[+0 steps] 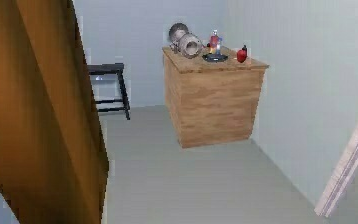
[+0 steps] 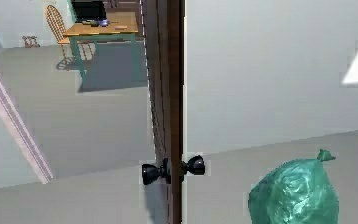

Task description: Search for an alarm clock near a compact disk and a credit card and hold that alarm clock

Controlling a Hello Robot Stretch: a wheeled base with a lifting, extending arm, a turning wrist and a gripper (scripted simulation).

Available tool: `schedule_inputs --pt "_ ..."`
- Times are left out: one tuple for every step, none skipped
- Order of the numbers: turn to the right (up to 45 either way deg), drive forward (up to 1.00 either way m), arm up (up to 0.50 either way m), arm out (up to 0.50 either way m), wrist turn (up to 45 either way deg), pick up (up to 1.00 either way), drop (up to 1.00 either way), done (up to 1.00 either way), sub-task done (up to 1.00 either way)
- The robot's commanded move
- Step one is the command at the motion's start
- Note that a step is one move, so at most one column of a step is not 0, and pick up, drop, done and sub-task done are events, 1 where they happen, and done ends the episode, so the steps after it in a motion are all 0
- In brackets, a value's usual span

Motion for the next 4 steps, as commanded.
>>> schedule_inputs --pt "6.0 0.00 0.00 0.00 0.0 0.00 0.00 0.00 0.00" --pt "0.0 0.45 0.00 0.00 0.0 0.00 0.00 0.00 0.00" --pt "45.0 0.00 0.00 0.00 0.0 0.00 0.00 0.00 0.00" --pt "27.0 0.00 0.00 0.00 0.0 0.00 0.00 0.00 0.00"
